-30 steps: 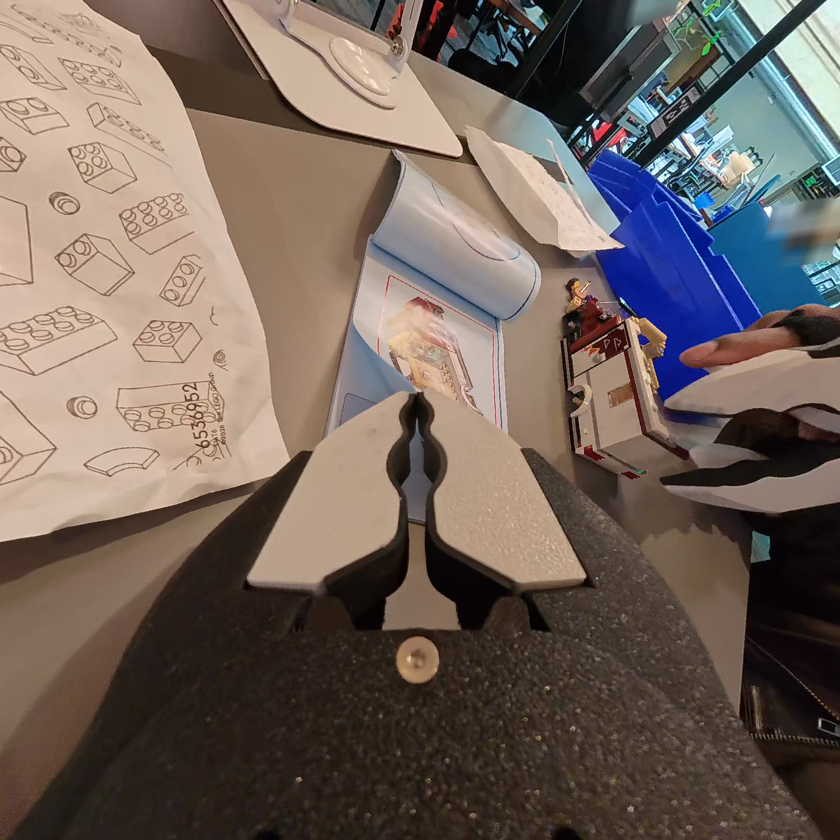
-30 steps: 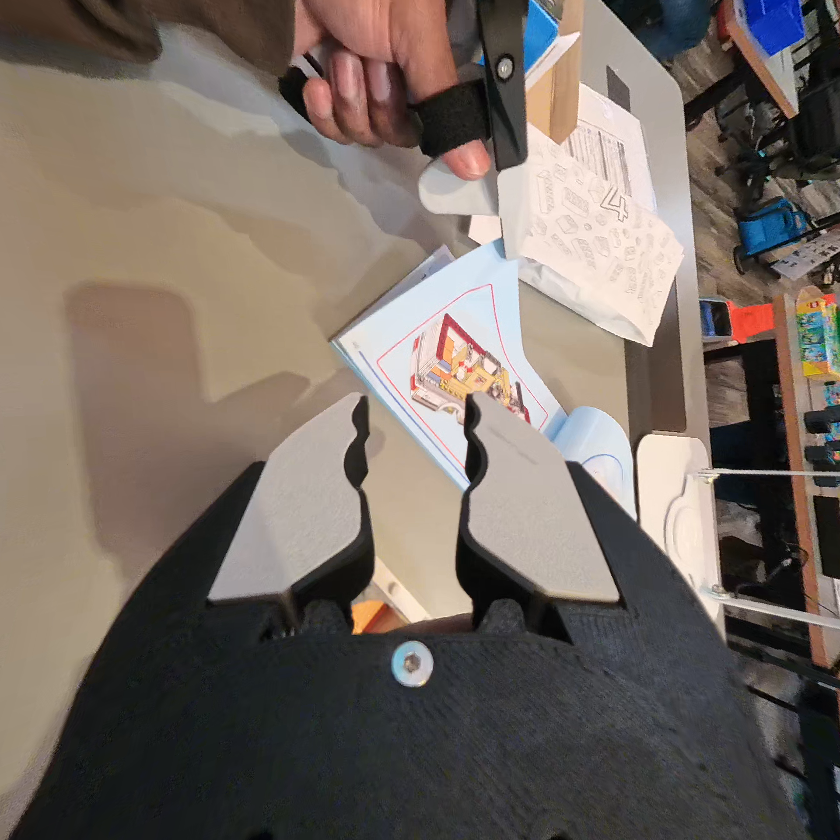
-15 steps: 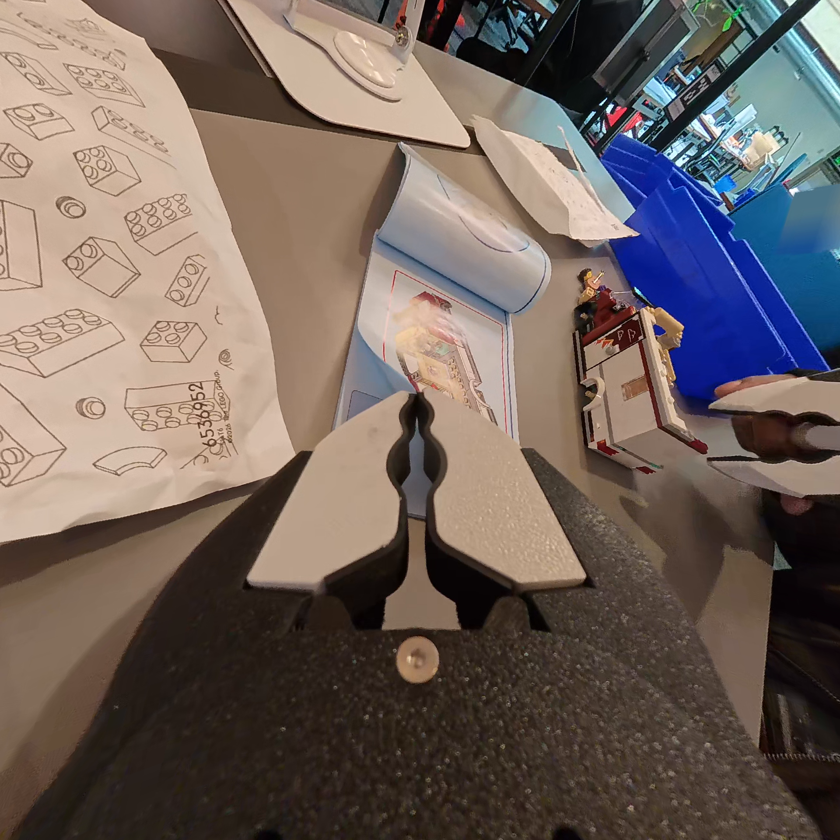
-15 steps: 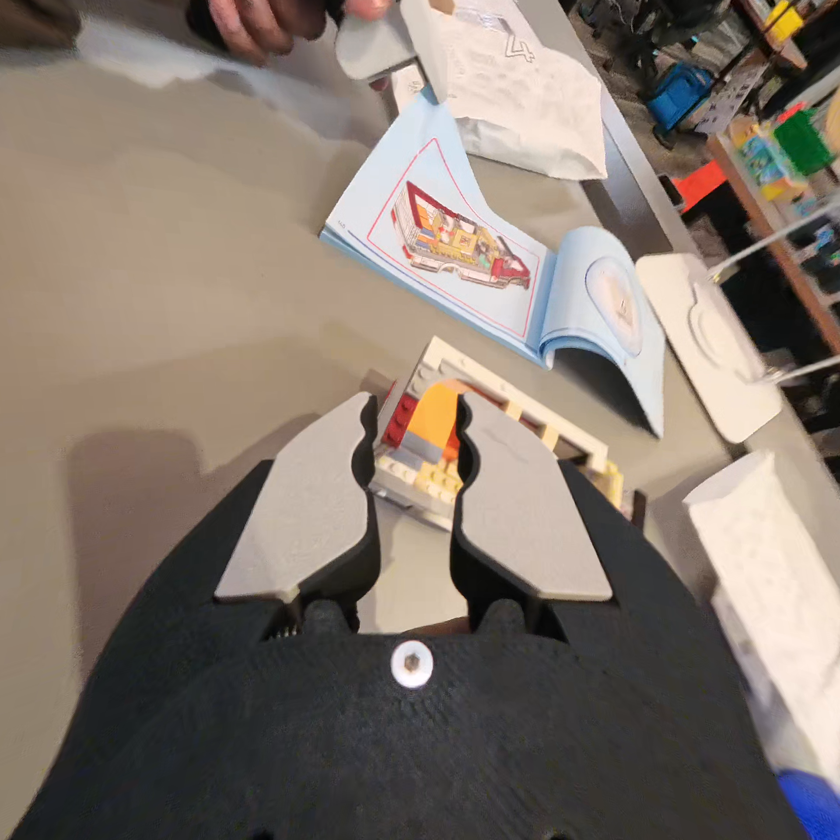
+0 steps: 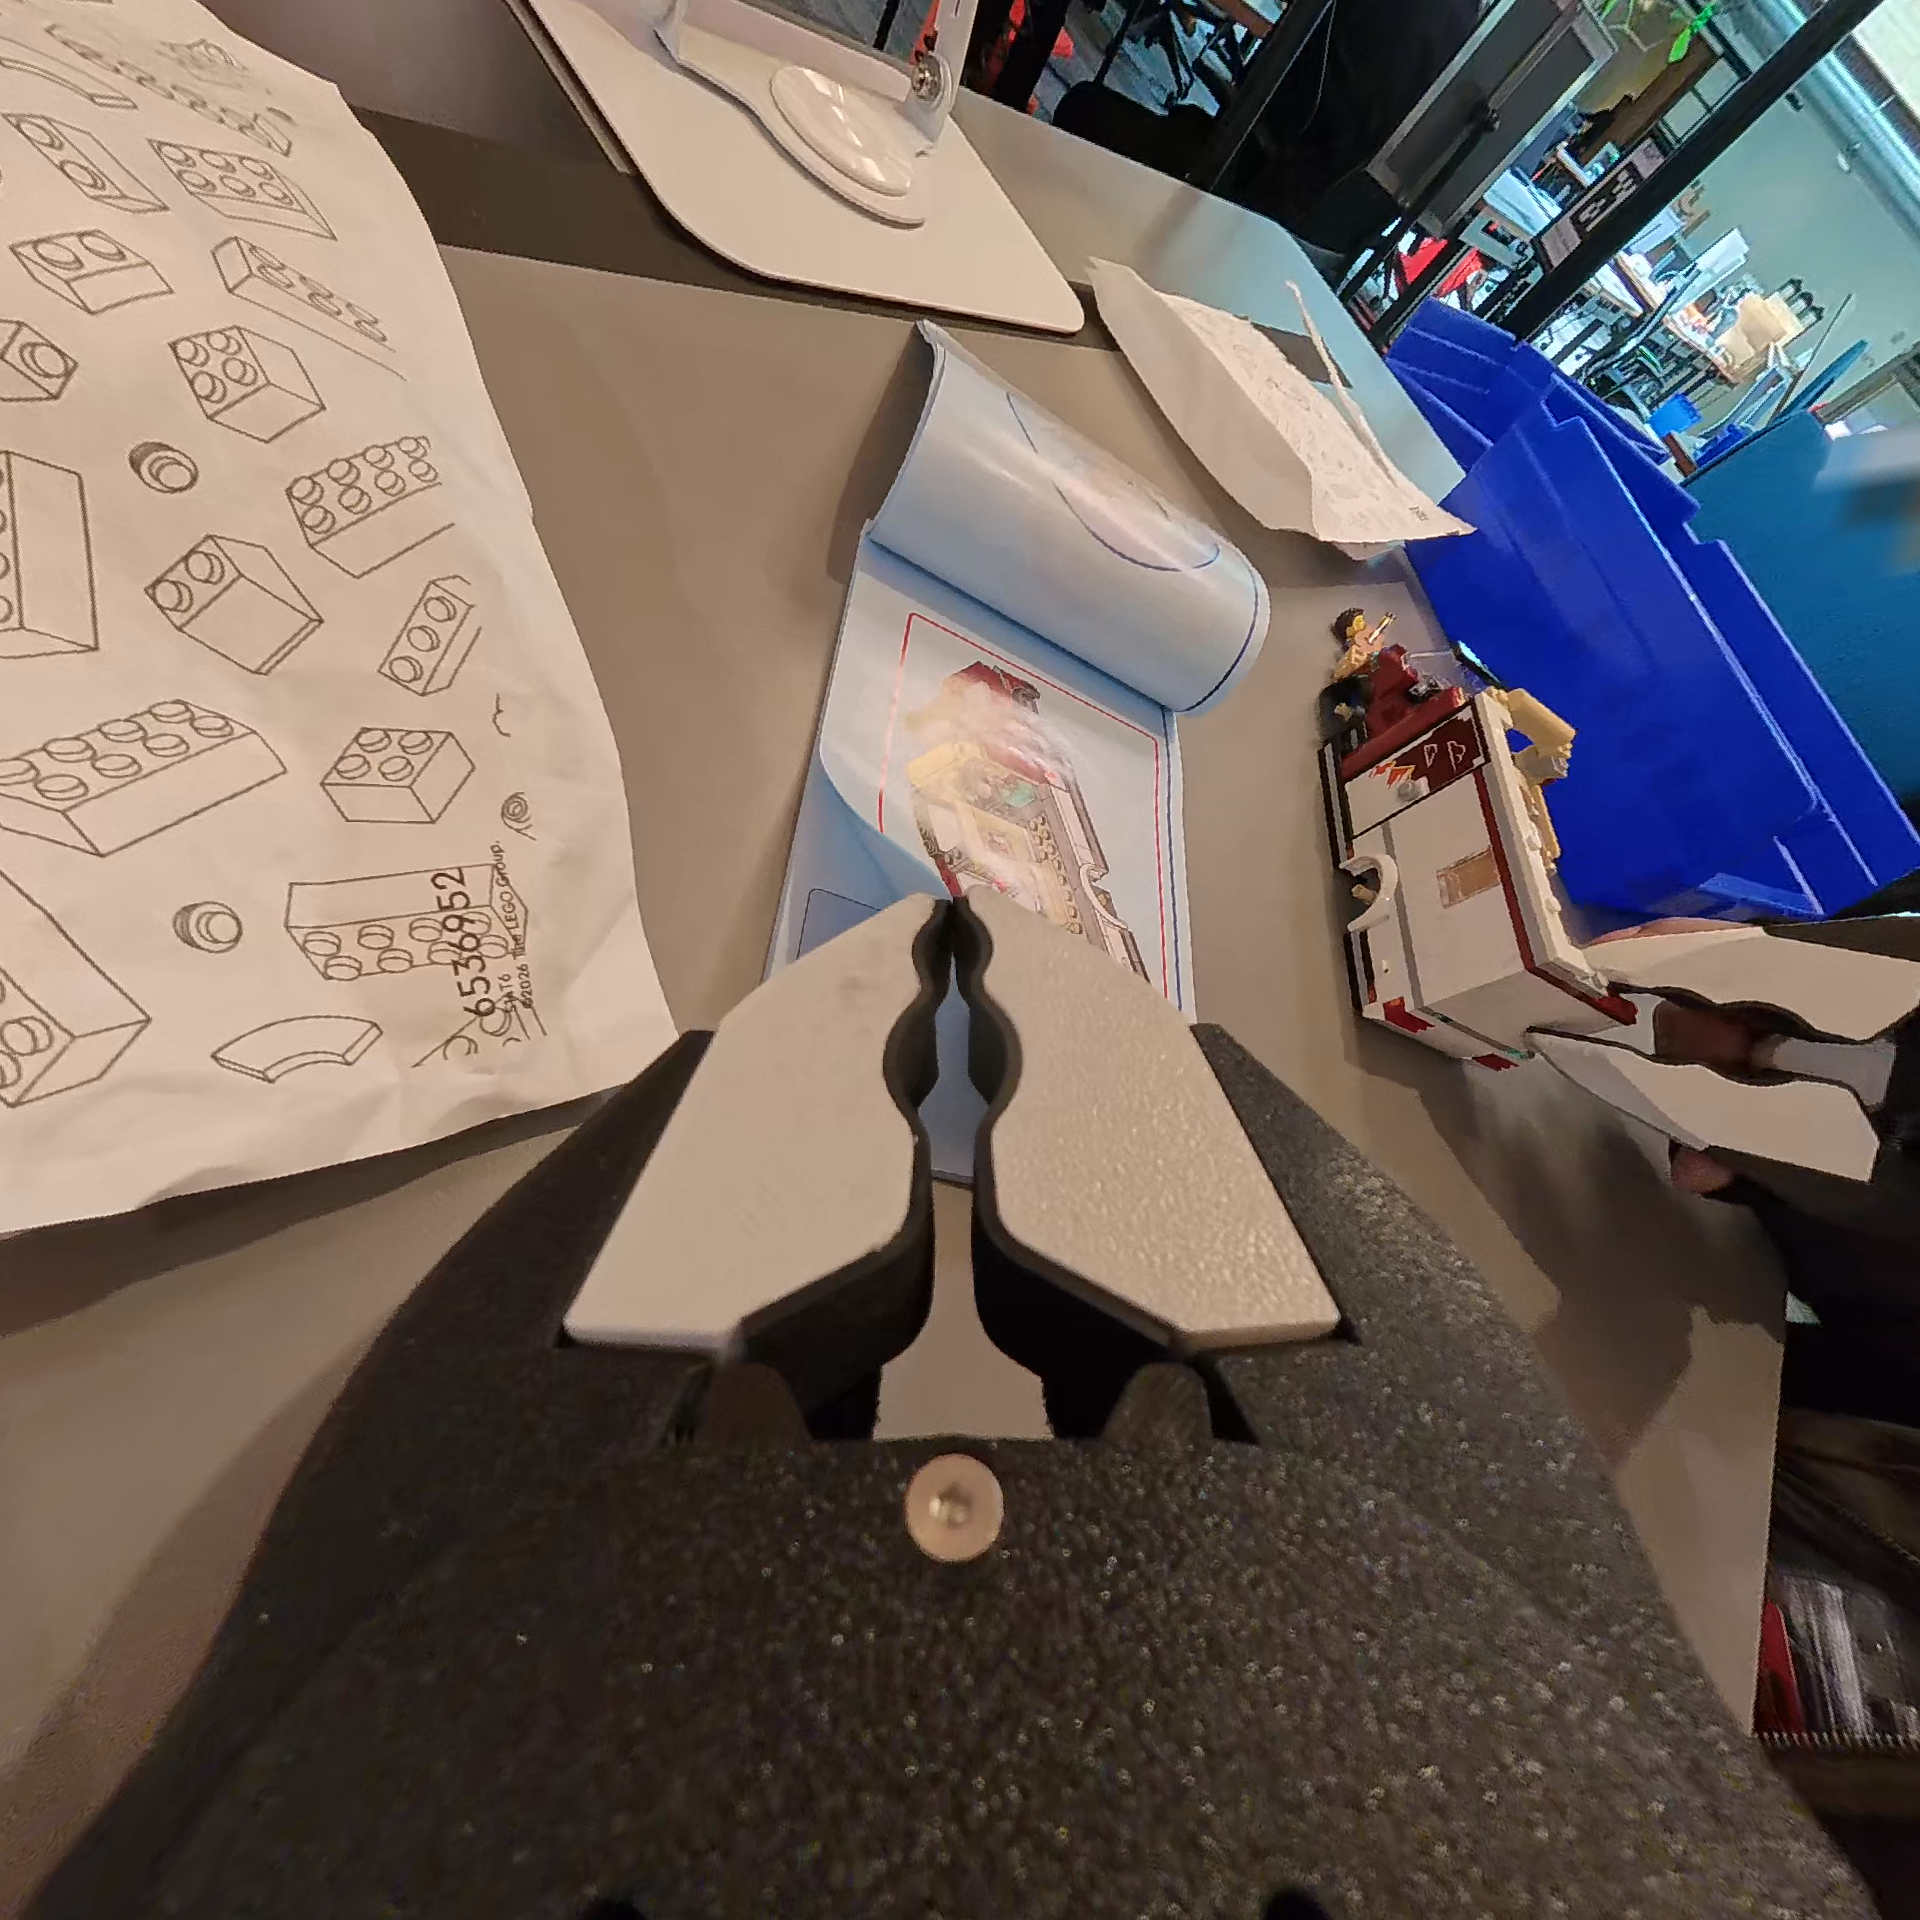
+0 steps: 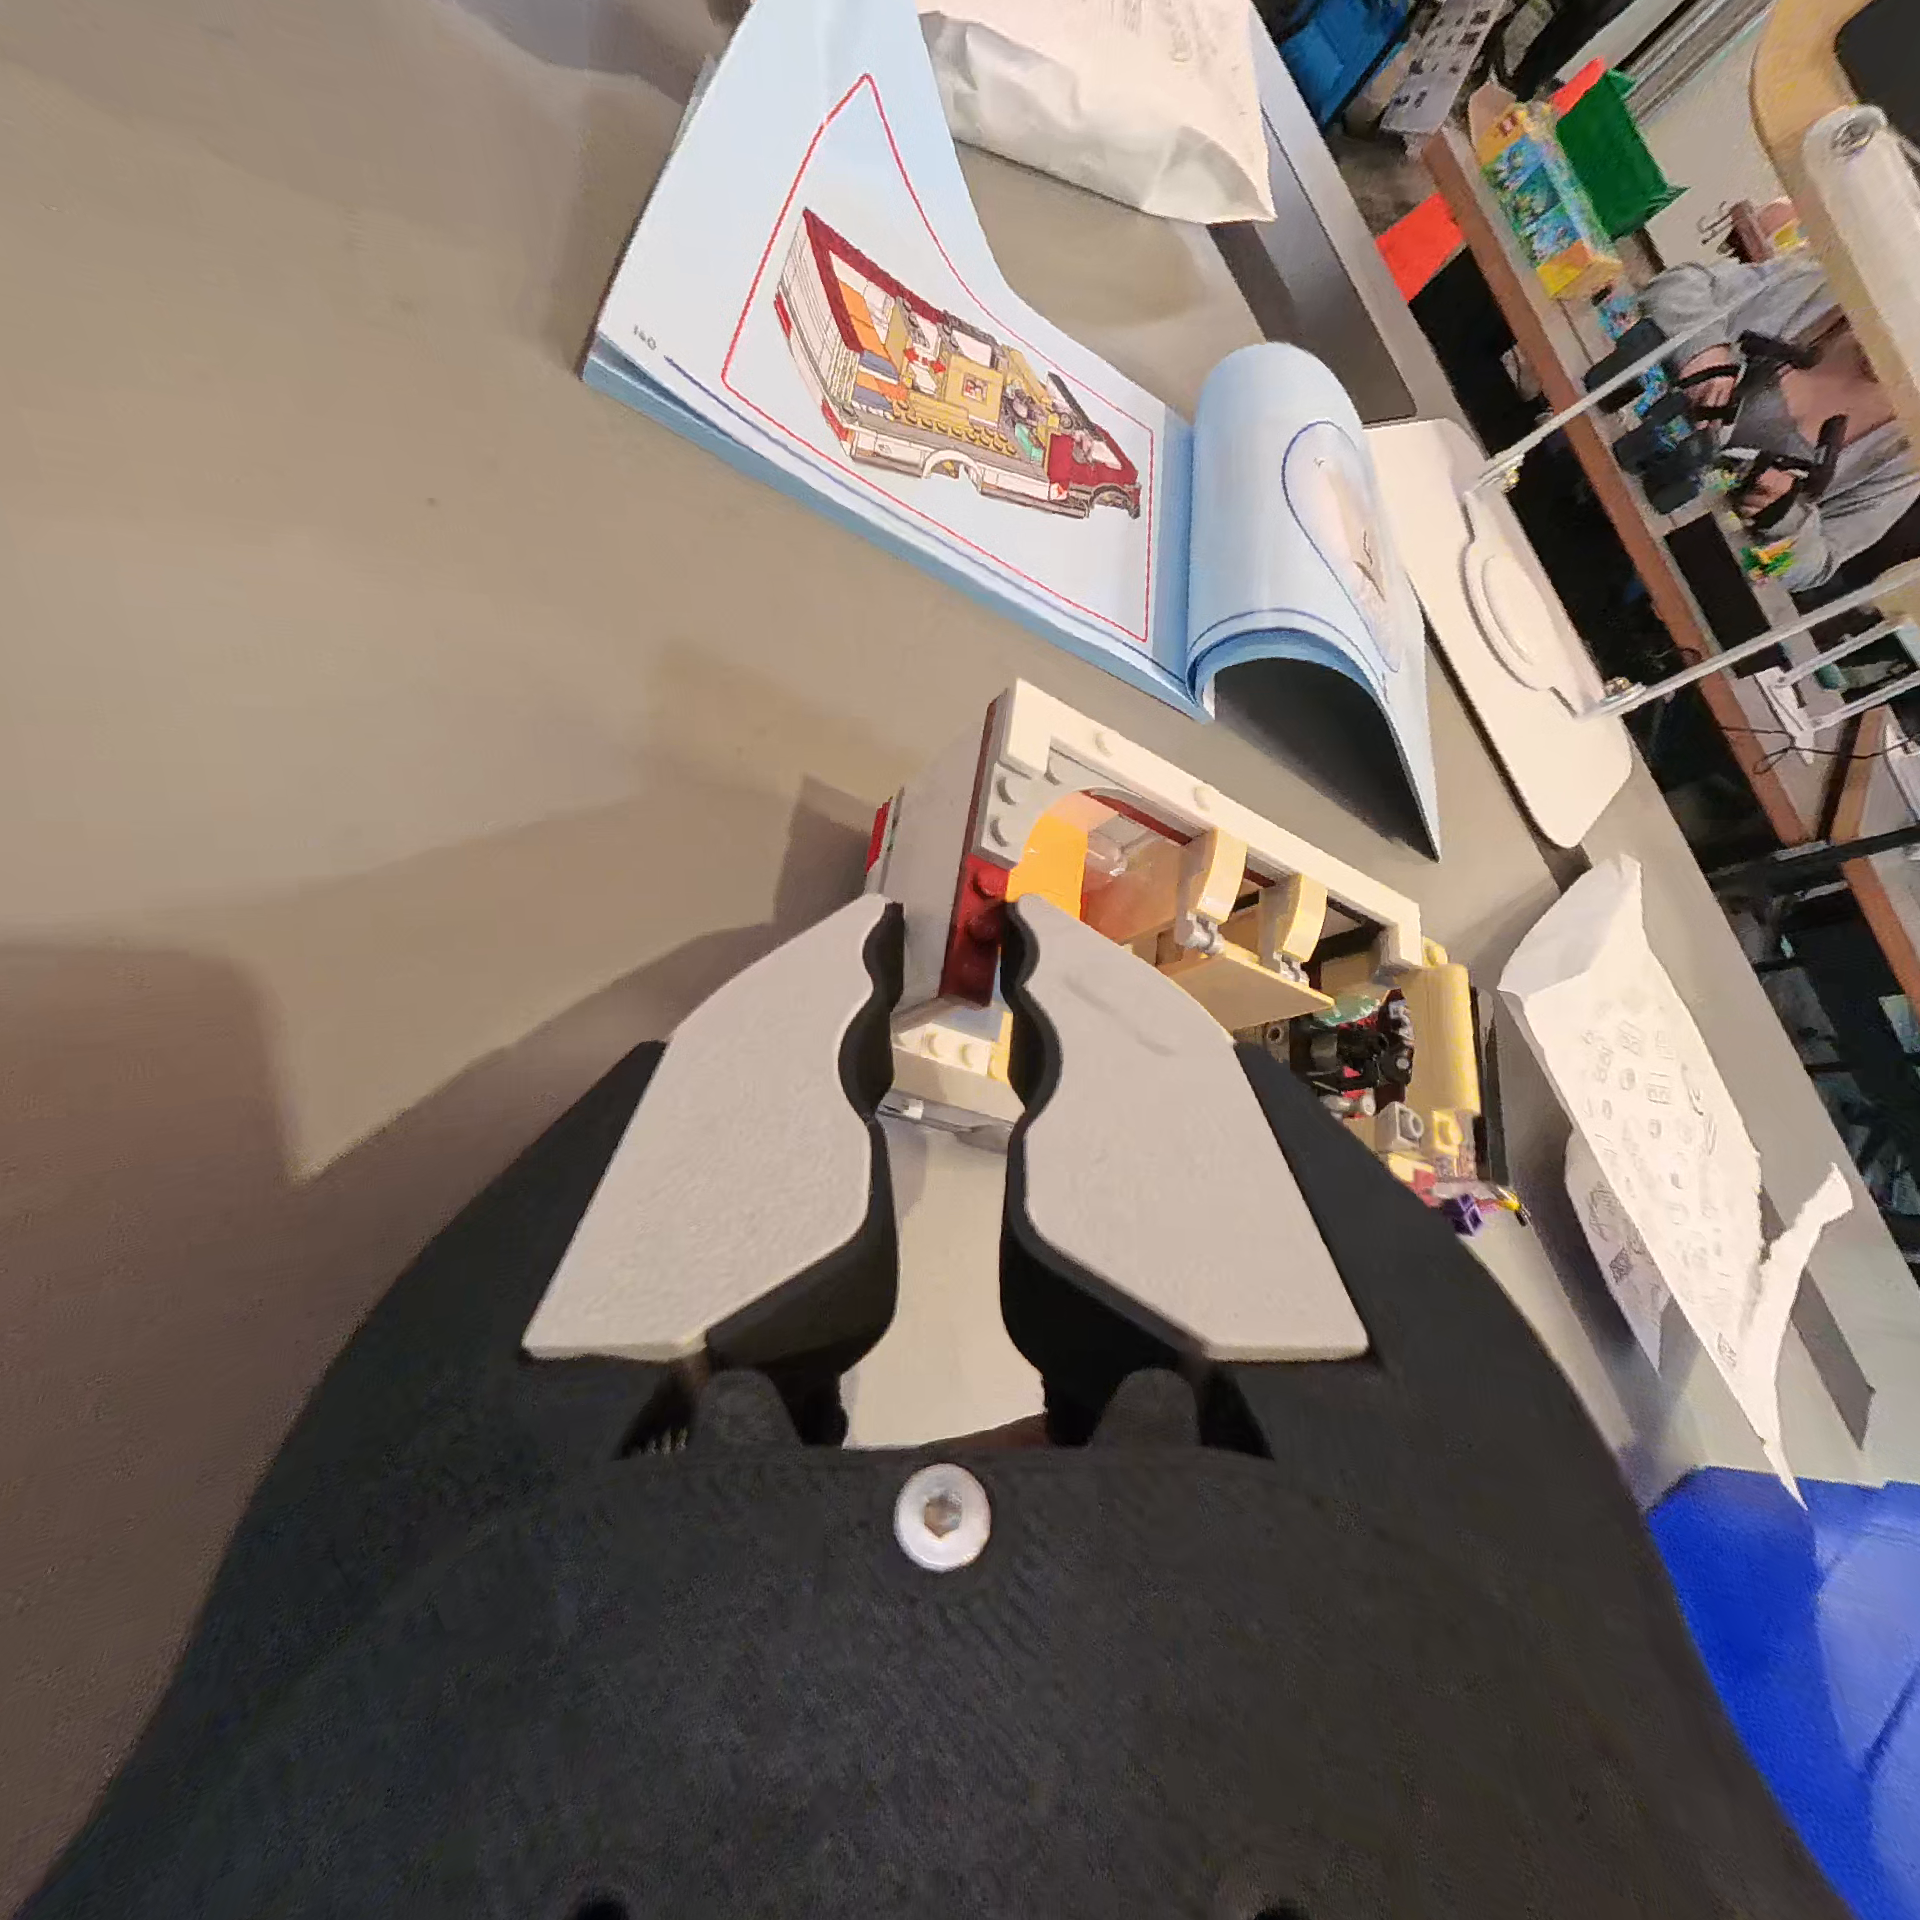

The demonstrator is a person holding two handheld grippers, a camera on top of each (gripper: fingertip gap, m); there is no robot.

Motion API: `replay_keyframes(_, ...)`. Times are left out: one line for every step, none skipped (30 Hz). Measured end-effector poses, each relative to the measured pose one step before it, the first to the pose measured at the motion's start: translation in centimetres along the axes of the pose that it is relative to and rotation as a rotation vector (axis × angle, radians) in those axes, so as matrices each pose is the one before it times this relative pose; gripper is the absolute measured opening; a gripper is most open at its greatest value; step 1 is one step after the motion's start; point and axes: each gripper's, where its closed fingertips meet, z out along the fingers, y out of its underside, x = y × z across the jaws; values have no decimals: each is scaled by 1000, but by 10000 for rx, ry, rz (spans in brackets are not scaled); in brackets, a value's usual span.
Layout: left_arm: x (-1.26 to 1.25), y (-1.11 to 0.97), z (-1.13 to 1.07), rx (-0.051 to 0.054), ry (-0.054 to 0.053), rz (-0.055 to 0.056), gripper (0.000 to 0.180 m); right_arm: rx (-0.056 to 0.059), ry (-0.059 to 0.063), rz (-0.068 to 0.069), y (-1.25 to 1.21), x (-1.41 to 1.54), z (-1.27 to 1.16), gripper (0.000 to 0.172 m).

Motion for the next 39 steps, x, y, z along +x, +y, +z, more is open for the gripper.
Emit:
replay_keyframes(32, 26, 25, -11, 18, -2, 0, -8, -96, -29, 234, 81, -194, 18)
replay_keyframes(38, 48, 38, -18, 25, -4, 0, -21, -98, -84, 324, 125, -282, 18)
replay_keyframes(52, 36, 35, -21, 26, -1, 0, -92, -49, -13, 450, 216, -313, 18)
replay_keyframes(38, 23, 26, -16, 19, 5, 0, -115, -16, -34, 505, 263, -327, 18)
replay_keyframes(54, 16, 22, -11, 23, 7, 0, -93, -5, -144, 523, 245, -365, 18)
replay_keyframes(54, -5, 10, 2, 24, 1, 0, -124, 18, -112, 567, 252, -377, 19)
replay_keyframes(46, -23, 4, 6, 22, -2, 0, -150, 0, -100, 543, 203, -372, 20)
replay_keyframes(37, -16, -8, 6, 17, 2, 0, -92, -17, -207, 418, 92, -395, 20)
replay_keyframes(18, -4, -14, 3, 10, 2, 0, -35, 35, -225, 256, 68, -418, 20)
replay_keyframes(-2, -10, -18, 4, 2, -2, 0, 35, 120, -158, 6, 119, -460, 19)
replay_keyframes(2, -6, -4, 6, 3, -4, 0, 130, 110, -89, -287, 56, -511, 19)
replay_keyframes(10, 22, -3, 1, 12, -5, 0, 204, 18, 1, -567, -92, -521, 19)
replay_keyframes(6, 11, 11, 3, 10, -4, 0, 302, -65, 73, -863, -234, -469, 20)
replay_keyframes(0, 32, 24, -3, 5, -12, 0, 397, -149, 119, -1121, -419, -347, 20)
replay_keyframes(16, 37, 37, -8, 11, -9, 0, 455, -277, 130, -1320, -706, -124, 20)
replay_keyframes(37, 25, 50, -7, 20, 0, 0, 425, -392, 118, -1340, -962, 211, 20)
replay_keyframes(77, 8, 43, 3, 25, 11, 0, 371, -456, 103, -1310, -1124, 566, 21)
replay_keyframes(85, 3, 38, 7, 30, 25, 0, 398, -432, 118, -1303, -1086, 879, 22)
replay_keyframes(68, 14, 32, 3, 14, 30, 0, 397, -392, 176, -1197, -959, 1180, 23)
replay_keyframes(38, 9, 26, 3, 1, 32, 0, 320, -351, 183, -984, -778, 1414, 25)
replay_keyframes(6, 9, 11, 6, -8, 21, 0, 276, -207, 157, -822, -451, 1531, 28)
replay_keyframes(-19, 6, -2, 14, -5, -3, 0, 229, -68, 126, -675, -155, 1537, 30)
replay_keyframes(-34, -6, -3, 15, 4, -16, 0, 207, -18, 112, -627, -17, 1488, 32)
replay_keyframes(-78, -3, -4, 17, -7, -23, 0, 191, -25, 82, -587, 27, 1457, 33)
replay_keyframes(-113, -3, -11, 21, -9, -32, 0, 126, 73, 33, -516, 206, 1414, 35)
replay_keyframes(-66, -17, -4, 29, 14, -32, 0, 66, 176, -79, -461, 392, 1346, 37)
replay_keyframes(-72, -18, 12, 30, 17, -27, 0, 62, 346, -187, -413, 660, 1273, 39)
replay_keyframes(-61, -1, 18, 13, 9, -19, 0, 67, 405, -88, -367, 788, 1136, 41)
replay_keyframes(-23, 12, 18, 6, 22, -7, 0, 94, 326, 26, -324, 697, 965, 42)
replay_keyframes(3, -18, 2, 23, 27, -1, 0, 64, 381, 49, -105, 779, 797, 42)
replay_keyframes(48, -56, -9, 44, 35, 9, 0, -61, 301, 38, 170, 650, 648, 42)
replay_keyframes(56, -81, -12, 52, 37, 15, 0, -108, 196, 18, 330, 507, 499, 42)
replay_keyframes(82, -82, -19, 55, 34, 25, 0, -103, 199, -14, 420, 519, 351, 42)
replay_keyframes(78, -83, 5, 53, 25, 35, 0, -80, 103, -75, 445, 398, 233, 42)
replay_keyframes(83, -67, 13, 56, 24, 47, 0, -58, 26, -103, 412, 308, 132, 42)
replay_keyframes(80, -65, 36, 62, 15, 50, 0, -19, 98, -151, 260, 422, 7, 43)
replay_keyframes(34, -36, 44, 53, 6, 67, 0, 143, 121, -115, 26, 426, -92, 42)
replay_keyframes(-57, 18, 54, 43, -30, 69, 0, 150, 86, -96, 15, 336, -128, 42)
replay_keyframes(-102, 51, 61, -9, -49, 14, 0, 101, 36, -132, 60, 191, -158, 42)
